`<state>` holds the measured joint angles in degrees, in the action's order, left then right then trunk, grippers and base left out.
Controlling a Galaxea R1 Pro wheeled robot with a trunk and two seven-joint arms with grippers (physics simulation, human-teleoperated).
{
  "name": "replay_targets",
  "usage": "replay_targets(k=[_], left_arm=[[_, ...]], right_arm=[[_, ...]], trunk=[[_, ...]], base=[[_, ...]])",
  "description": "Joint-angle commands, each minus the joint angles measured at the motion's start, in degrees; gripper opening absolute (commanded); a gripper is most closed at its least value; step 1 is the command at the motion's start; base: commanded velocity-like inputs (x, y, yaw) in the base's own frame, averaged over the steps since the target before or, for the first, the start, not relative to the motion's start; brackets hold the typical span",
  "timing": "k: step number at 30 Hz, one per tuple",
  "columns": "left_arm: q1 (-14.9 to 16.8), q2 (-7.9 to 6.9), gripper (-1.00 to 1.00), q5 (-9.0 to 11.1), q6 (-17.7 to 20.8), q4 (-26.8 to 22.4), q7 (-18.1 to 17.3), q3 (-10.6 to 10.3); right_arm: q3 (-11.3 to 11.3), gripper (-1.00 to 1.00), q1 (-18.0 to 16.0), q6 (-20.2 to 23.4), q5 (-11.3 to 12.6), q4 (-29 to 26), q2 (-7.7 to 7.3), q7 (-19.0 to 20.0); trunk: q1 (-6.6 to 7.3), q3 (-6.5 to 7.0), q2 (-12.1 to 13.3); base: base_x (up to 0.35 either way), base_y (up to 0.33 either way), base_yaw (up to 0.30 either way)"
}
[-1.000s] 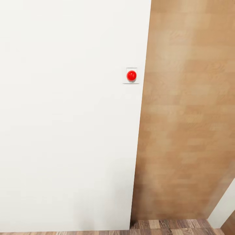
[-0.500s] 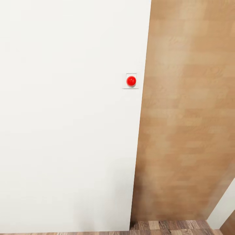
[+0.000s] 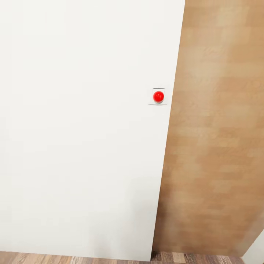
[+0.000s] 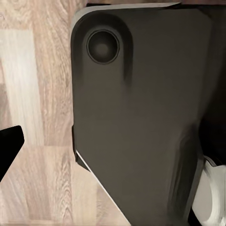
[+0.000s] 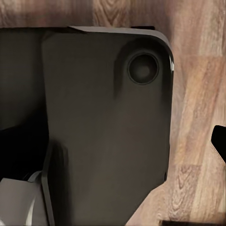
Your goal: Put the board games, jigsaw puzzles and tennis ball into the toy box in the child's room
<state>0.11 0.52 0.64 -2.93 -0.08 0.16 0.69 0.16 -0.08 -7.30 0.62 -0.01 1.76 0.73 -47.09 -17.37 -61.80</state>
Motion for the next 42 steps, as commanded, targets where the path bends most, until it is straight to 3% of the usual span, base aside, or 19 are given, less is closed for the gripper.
replay_targets(k=[1, 25, 29, 33, 37, 41, 42], left_arm=[[0.0, 0.01, 1.0, 0.1, -0.1, 0.0, 0.0, 0.1], [0.0, 0.14, 1.0, 0.1, -0.1, 0.0, 0.0, 0.1], [0.1, -0.02, 1.0, 0.1, 0.3, -1.2, 0.2, 0.1], [0.4, -0.15, 1.0, 0.1, 1.4, -3.9, 0.8, 0.1], [3.3, -1.11, 1.0, 0.2, 7.3, -7.1, 1.3, 0.1], [7.1, -3.85, 1.0, 0.9, 13.8, -8.7, 1.1, 0.4], [8.6, -5.21, 1.0, 1.9, 15.9, -9.1, 1.1, 0.9]], right_arm=[[0.0, 1.0, 0.0, -0.2, 0.1, 0.0, 0.0, 0.0], [0.0, 1.0, 0.0, 0.0, 0.0, 0.0, 0.9, -1.2], [-0.1, 1.0, -0.2, 0.9, 0.0, -0.1, 1.84, -1.6], [-0.2, 1.0, -1.5, 5.1, -0.3, -1.3, 3.27, -1.8], [-0.2, 1.0, -4.4, 13.6, -0.3, -5.8, 3.96, -1.9], [-0.1, 1.0, -6.3, 21.4, -0.2, -11.6, 4.14, -1.9], [-0.1, 1.0, -6.8, 24.3, -0.1, -14.1, 4.19, -2.0]], trunk=[[0.22, 0.13, 0.4], [5.49, 4.44, 10.0], [6.37, 5.16, 11.6], [7.25, 5.88, 13.2], [8.13, 6.59, 14.8], [9.01, 7.28, 16.4], [9.23, 7.44, 16.8]], base=[[0.0, 0.0, 0.278], [0.0, 0.0, 0.286], [0.0, 0.0, 0.287], [0.0, 0.0, 0.287], [0.0, 0.0, 0.287], [0.0, 0.0, 0.287], [0.0, 0.0, 0.284]])
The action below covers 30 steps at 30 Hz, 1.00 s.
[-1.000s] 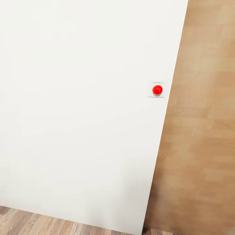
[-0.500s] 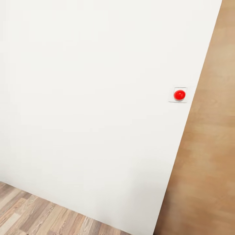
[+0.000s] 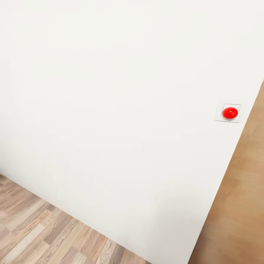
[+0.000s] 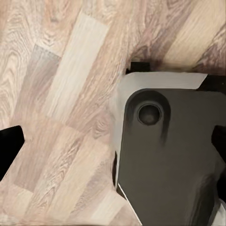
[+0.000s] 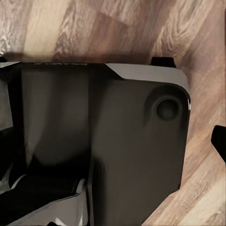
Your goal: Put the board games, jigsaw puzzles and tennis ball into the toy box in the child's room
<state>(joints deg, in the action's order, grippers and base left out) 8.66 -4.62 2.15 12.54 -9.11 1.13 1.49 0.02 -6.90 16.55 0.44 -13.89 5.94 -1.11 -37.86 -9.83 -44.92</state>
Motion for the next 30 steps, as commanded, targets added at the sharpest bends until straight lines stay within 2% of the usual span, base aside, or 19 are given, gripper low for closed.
replay_targets(k=[1, 2, 3, 6, 7, 10, 11, 18, 26, 30], left_arm=[[0.9, -0.71, 1.0, 1.0, 1.3, -0.3, 0.1, 0.6], [1.6, -1.34, 1.0, 1.7, 2.0, -0.4, 0.0, 1.1], [3.1, -2.64, 1.0, 3.3, 3.2, -0.6, 0.0, 2.2], [5.5, -4.71, 1.0, 5.9, 4.6, -0.8, -0.2, 3.8], [7.0, -6.15, 1.0, 7.5, 5.6, -0.9, -0.5, 4.7], [9.4, -8.49, 1.0, 10.1, 7.9, -1.0, -1.6, 5.7], [9.9, -8.87, 1.0, 10.5, 8.5, -1.0, -1.9, 5.8], [14.1, -10.71, 1.0, 12.0, 10.2, -1.1, -5.4, 6.2], [15.0, -11.07, 1.0, 12.2, 8.1, -1.6, -6.2, 6.2], [15.4, -11.01, 1.0, 12.1, 8.4, -4.3, -6.2, 6.3]], right_arm=[[0.0, 1.0, -0.2, 1.9, 0.1, -1.5, 0.03, -0.1], [0.0, 1.0, -0.4, 3.2, 0.1, -2.7, 0.05, -0.1], [0.0, 1.0, -0.7, 5.6, 0.1, -5.1, 0.1, -0.1], [0.0, 1.0, -1.1, 8.6, 0.1, -8.5, 0.36, -0.1], [0.0, 1.0, -1.4, 10.0, 0.0, -10.4, 0.64, -0.1], [0.0, 1.0, -2.1, 11.6, -0.3, -12.7, 1.05, -0.2], [0.0, 1.0, -2.4, 11.9, -0.4, -13.0, 1.11, -0.2], [-0.1, 1.0, -4.4, 12.3, -0.6, -14.1, 1.94, -0.2], [-0.3, 1.0, -4.8, 11.0, -0.7, -14.3, 2.21, -0.2], [-0.6, 1.0, -5.6, 11.0, -0.7, -14.7, 2.8, -0.1]], trunk=[[0.22, 0.05, 0.3], [0.44, 0.2, 0.7], [0.66, 0.35, 1.1], [1.32, 0.79, 2.4], [1.54, 0.92, 2.8], [2.2, 1.33, 4.0], [2.42, 1.46, 4.4], [3.95, 2.38, 7.2], [5.71, 3.42, 10.4], [6.59, 3.94, 12.0]], base=[[0.0, 0.0, 0.283], [0.0, 0.0, 0.282], [0.0, 0.0, 0.279], [0.0, 0.0, 0.275], [0.0, 0.0, 0.269], [0.0, 0.0, 0.265], [0.0, 0.0, 0.262], [0.0, 0.0, 0.26], [0.0, 0.0, 0.258], [0.0, 0.0, 0.257]])
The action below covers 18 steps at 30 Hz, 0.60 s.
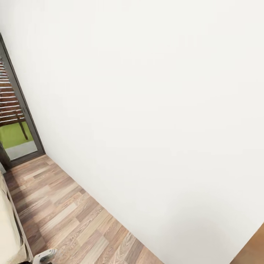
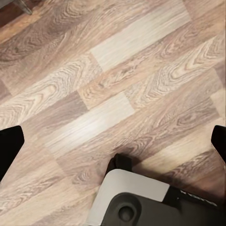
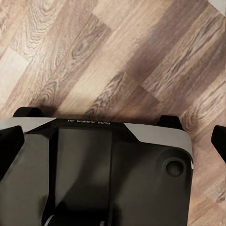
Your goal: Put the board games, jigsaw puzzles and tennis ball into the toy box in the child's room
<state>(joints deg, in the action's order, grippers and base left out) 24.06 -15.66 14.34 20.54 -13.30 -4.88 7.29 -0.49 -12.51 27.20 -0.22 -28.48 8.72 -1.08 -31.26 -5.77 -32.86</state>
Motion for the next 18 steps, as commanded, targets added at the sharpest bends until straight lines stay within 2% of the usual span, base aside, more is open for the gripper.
replay_targets(k=[1, 6, 18], left_arm=[[0.1, 0.02, 1.0, -0.1, 0.5, -0.7, -0.2, 0.5], [0.4, 0.05, 1.0, 0.0, 0.6, -2.8, -0.4, 0.4], [0.5, 0.66, 1.0, -0.1, -0.7, -3.4, -0.8, 0.1]], right_arm=[[-0.1, 1.0, -0.5, 0.4, 0.0, -0.3, 0.09, -0.1], [-0.2, 1.0, -2.4, 0.1, 0.0, -0.5, 0.42, 0.1], [-0.4, 1.0, -3.0, -2.2, 0.0, -0.4, 0.52, 0.1]], trunk=[[0.2, 0.02, 0.3], [1.3, 0.67, 2.3], [3.94, 2.23, 7.1]], base=[[0.0, 0.0, 0.257], [0.0, 0.0, 0.257], [0.0, 0.0, 0.257]])
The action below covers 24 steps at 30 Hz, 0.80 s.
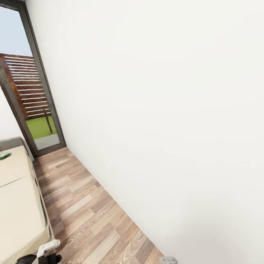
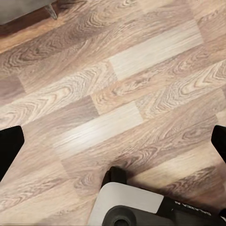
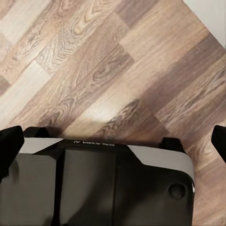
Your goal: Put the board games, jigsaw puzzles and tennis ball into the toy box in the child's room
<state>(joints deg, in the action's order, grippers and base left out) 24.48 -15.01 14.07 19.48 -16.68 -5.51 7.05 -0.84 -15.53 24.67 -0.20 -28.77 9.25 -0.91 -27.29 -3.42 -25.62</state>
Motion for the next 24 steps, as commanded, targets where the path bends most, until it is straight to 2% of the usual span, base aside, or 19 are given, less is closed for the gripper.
replay_targets(k=[1, 4, 7, 15, 24], left_arm=[[0.0, 0.02, 1.0, 0.2, 0.4, -0.1, -0.2, 0.4], [0.0, -0.05, 1.0, 0.3, 0.3, -0.1, -0.7, 0.4], [0.0, -0.16, 1.0, 0.3, 0.3, -0.1, -3.4, 0.5], [0.0, -0.39, 1.0, 0.1, 0.2, -0.1, -11.1, 0.5], [-0.3, -1.2, 1.0, 0.3, -0.3, -0.2, -14.6, 0.8]], right_arm=[[-0.1, 1.0, 0.0, -0.7, 0.0, -0.1, 0.0, -0.1], [-0.1, 1.0, 0.0, -2.0, 0.0, 0.0, 0.03, -0.1], [-0.1, 1.0, 0.0, -3.2, 0.0, 0.3, 0.05, -0.1], [-0.1, 1.0, 0.0, -3.8, 0.0, 0.5, 0.06, 0.2], [-0.1, 1.0, 0.1, -3.9, 0.1, 0.5, -0.04, 0.4]], trunk=[[0.19, 0.01, 0.3], [0.85, 0.4, 1.5], [1.51, 0.79, 2.7], [1.51, 0.39, 2.7], [1.51, -0.03, 2.7]], base=[[0.0, 0.0, 0.257], [0.0, 0.0, 0.257], [0.0, 0.0, 0.257], [0.0, 0.0, 0.257], [0.0, 0.0, 0.257]])
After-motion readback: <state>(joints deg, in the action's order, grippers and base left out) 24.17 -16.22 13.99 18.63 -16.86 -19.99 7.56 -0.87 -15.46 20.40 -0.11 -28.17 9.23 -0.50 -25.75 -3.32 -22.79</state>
